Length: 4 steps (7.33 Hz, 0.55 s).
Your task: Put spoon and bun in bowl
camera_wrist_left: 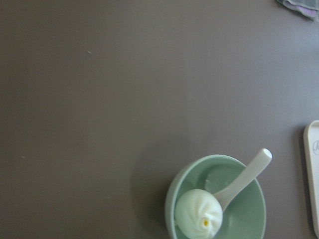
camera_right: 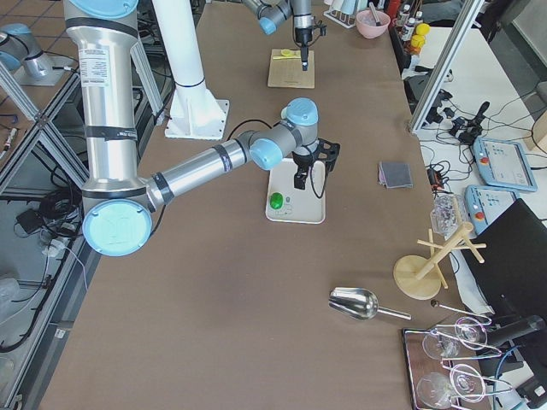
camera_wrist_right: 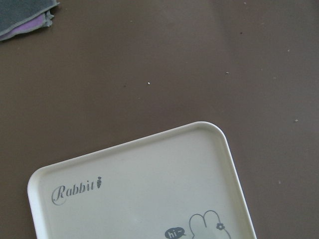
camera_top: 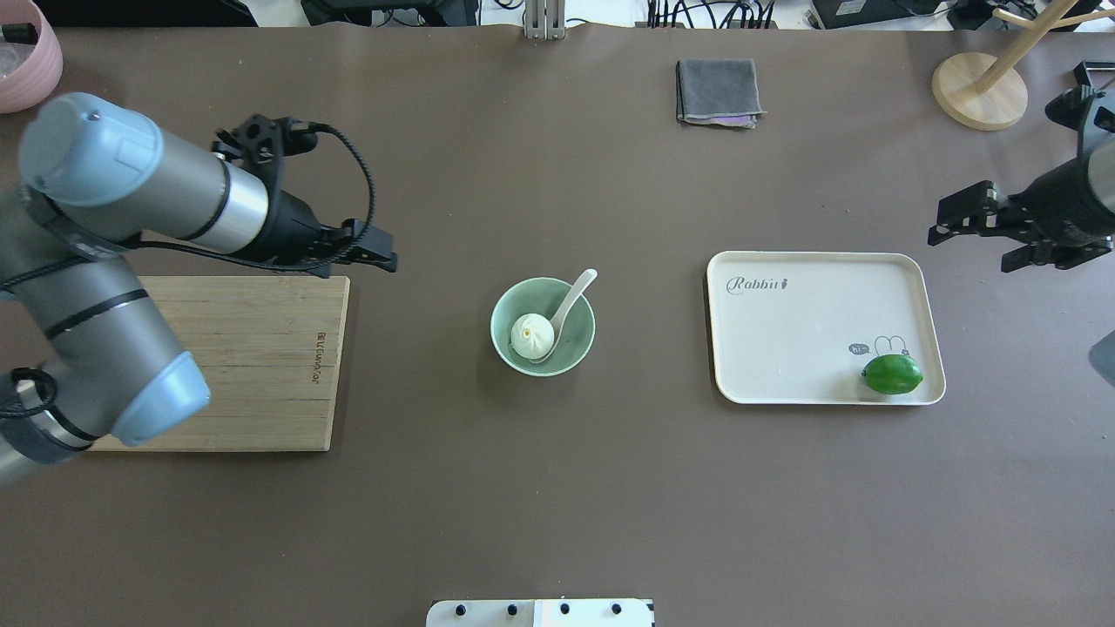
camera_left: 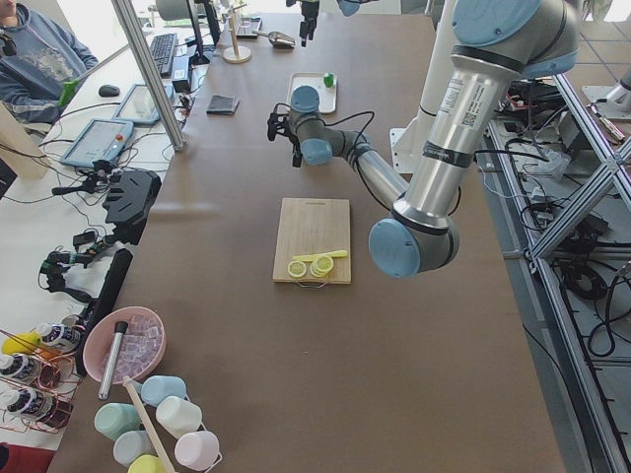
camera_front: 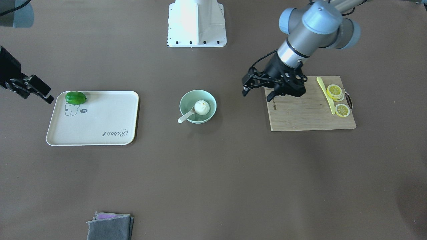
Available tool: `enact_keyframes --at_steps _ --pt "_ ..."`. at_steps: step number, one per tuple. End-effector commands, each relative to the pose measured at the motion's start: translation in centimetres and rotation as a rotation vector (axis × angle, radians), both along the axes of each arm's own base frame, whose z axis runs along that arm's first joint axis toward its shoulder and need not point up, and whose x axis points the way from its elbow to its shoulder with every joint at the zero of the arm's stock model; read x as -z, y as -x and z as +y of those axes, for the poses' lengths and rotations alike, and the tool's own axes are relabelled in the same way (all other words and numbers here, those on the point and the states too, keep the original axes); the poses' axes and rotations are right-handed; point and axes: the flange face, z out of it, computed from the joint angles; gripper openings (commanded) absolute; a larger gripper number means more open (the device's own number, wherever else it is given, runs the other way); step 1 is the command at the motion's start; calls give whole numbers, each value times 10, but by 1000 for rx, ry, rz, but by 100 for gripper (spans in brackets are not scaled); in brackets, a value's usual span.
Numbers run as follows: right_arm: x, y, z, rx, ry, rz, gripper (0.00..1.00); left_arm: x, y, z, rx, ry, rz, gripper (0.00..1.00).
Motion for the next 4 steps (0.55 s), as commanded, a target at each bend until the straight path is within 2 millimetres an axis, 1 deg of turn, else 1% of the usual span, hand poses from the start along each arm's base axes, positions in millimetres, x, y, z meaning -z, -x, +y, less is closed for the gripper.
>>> enact_keyframes --at_steps 1,2,3,4 --pt "-64 -90 7 46 -63 23 100 -123 145 -12 -92 -123 -107 99" --pt "-102 -130 9 70 -105 50 100 -176 212 -6 -105 -173 -150 99" --pt "-137 -173 9 77 -144 62 100 -223 275 -1 -110 -216 -167 99" --pt "-160 -202 11 97 -185 86 100 -267 320 1 -107 -242 -193 99"
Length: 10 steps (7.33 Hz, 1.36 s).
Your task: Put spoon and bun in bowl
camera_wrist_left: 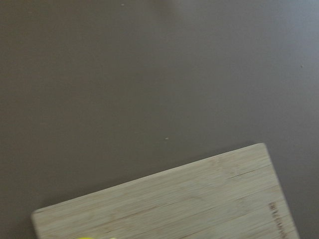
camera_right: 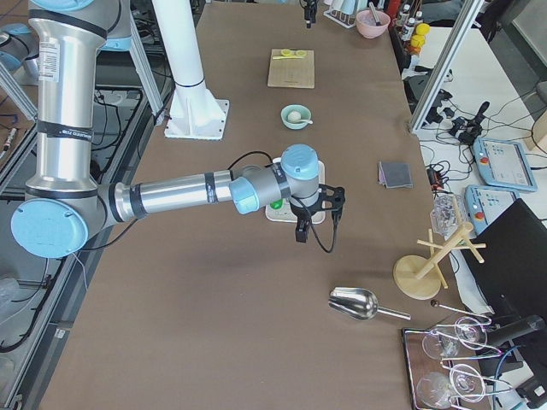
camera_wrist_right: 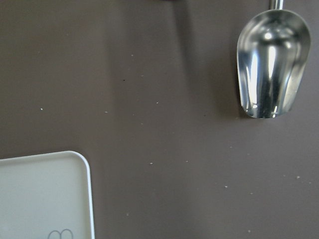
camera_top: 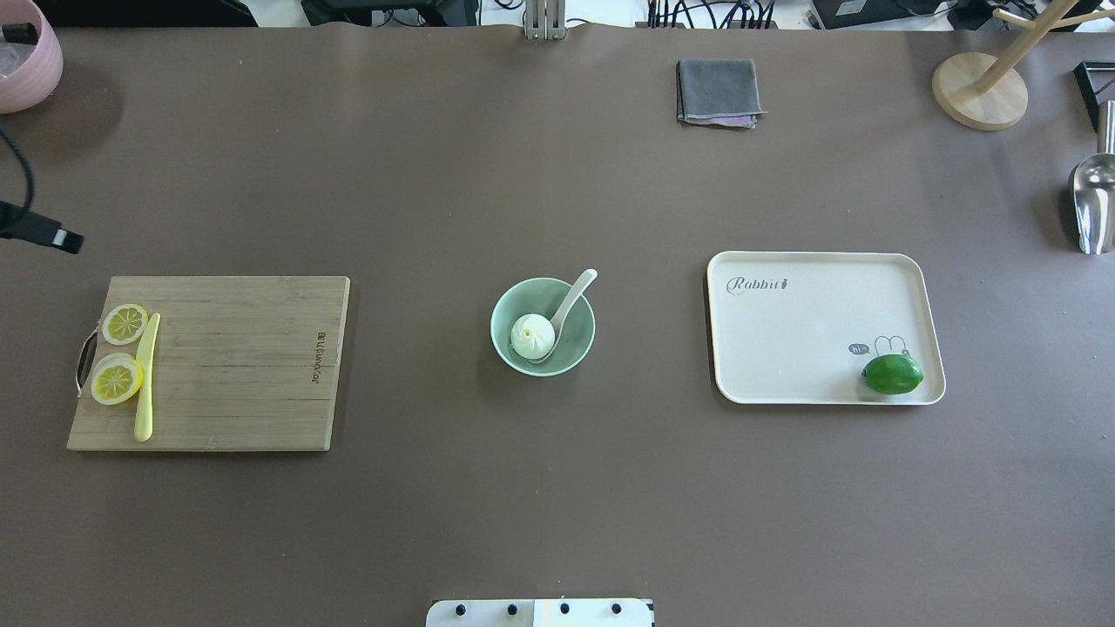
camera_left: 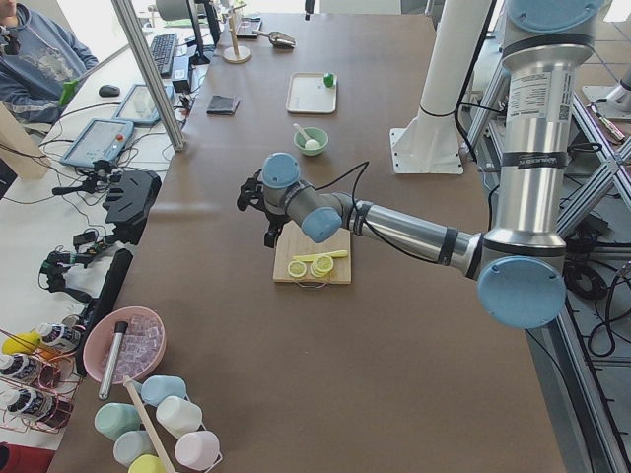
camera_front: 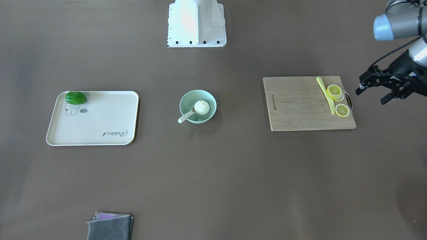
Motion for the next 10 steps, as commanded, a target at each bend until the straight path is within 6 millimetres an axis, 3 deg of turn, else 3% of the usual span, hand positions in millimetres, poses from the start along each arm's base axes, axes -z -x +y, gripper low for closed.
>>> enact_keyframes --at_steps 1,2,10 --pt "-50 -71 10 51 -72 47 100 -86 90 13 -7 -64 -48 99" --pt "-50 -81 10 84 -86 62 100 -94 105 15 13 -64 -56 99" --pt "-47 -81 11 86 -94 58 100 -99 106 21 15 -48 -52 99"
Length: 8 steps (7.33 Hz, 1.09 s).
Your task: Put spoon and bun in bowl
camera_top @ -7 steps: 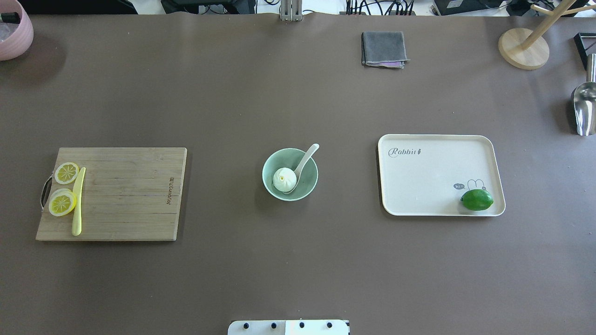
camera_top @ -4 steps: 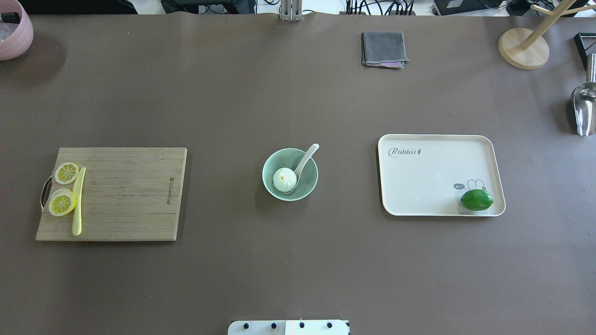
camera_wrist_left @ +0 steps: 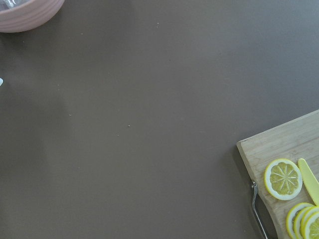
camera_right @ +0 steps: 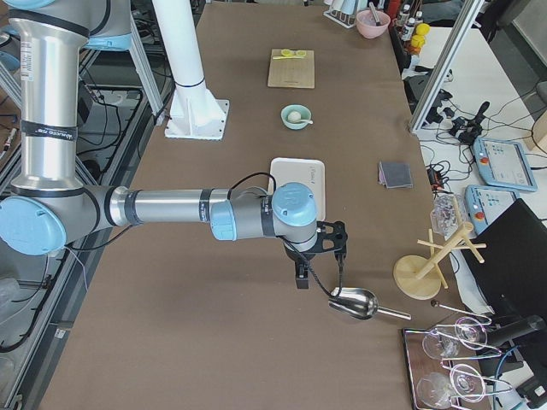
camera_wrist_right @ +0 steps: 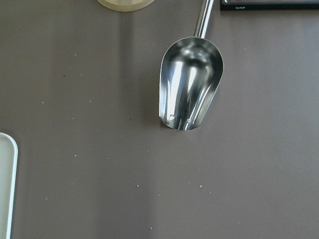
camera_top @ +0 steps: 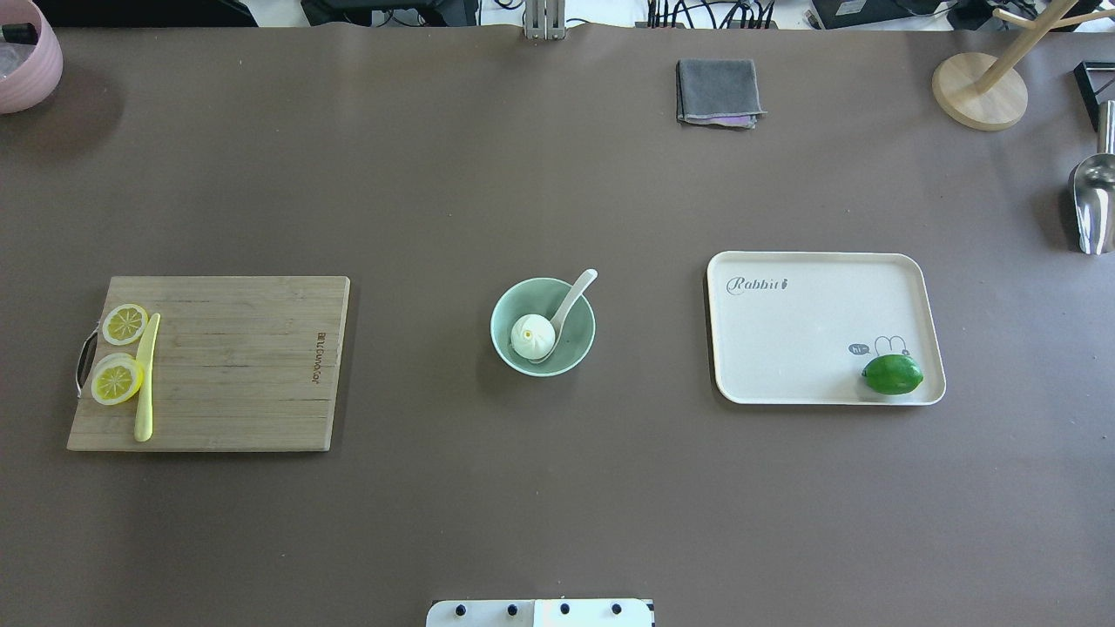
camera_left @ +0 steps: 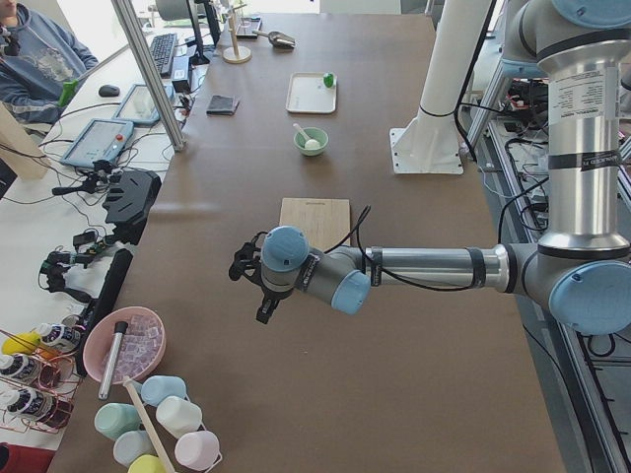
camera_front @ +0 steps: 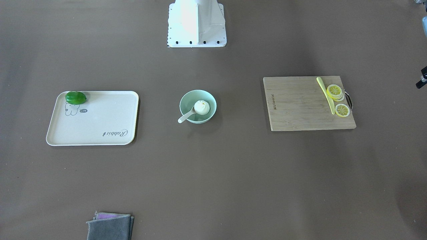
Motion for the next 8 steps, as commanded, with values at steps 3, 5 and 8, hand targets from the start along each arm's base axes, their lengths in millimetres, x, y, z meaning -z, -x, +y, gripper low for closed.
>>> enact_keyframes --at_steps 3,5,8 --pt "-7 2 6 4 15 -26 100 12 -1 -6 17 78 27 99" --pt "-7 5 10 10 16 -48 100 16 2 0 24 81 29 99" --pt "-3 22 7 52 4 -48 100 40 5 17 34 174 9 99"
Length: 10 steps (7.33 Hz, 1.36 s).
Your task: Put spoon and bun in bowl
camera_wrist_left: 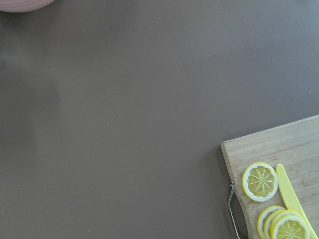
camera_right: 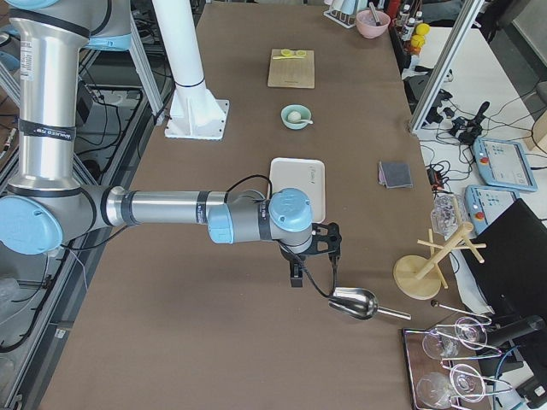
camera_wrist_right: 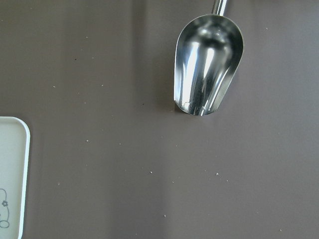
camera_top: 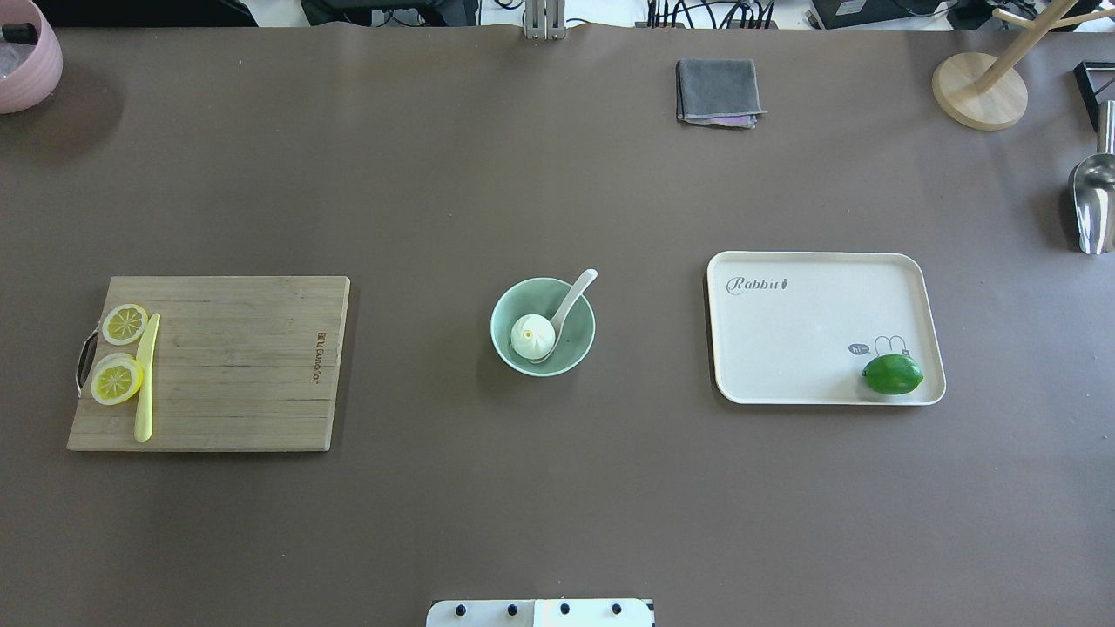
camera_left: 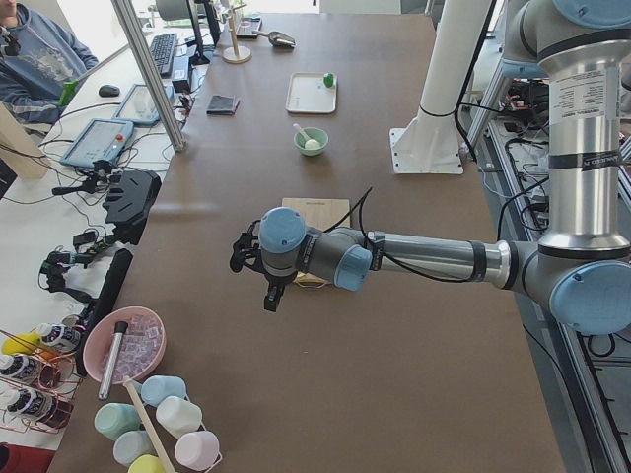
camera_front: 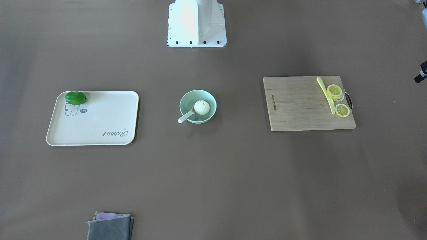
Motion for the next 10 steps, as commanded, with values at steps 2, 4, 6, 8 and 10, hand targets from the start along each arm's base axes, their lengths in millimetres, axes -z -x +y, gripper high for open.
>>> enact_keyframes --at_steps 2,4,6,8,10 --pt "6 6 -3 16 -15 7 100 17 3 23 5 -5 -9 99" --pt "7 8 -1 18 -14 1 100 5 3 16 6 -13 -23 99" --pt "12 7 0 15 -21 -5 100 0 11 6 43 -22 -97 99" --pt "20 7 7 10 -32 -4 100 4 26 4 72 -38 -103 99" --pt "30 7 7 6 -46 -6 100 -6 28 12 76 -15 -111 99"
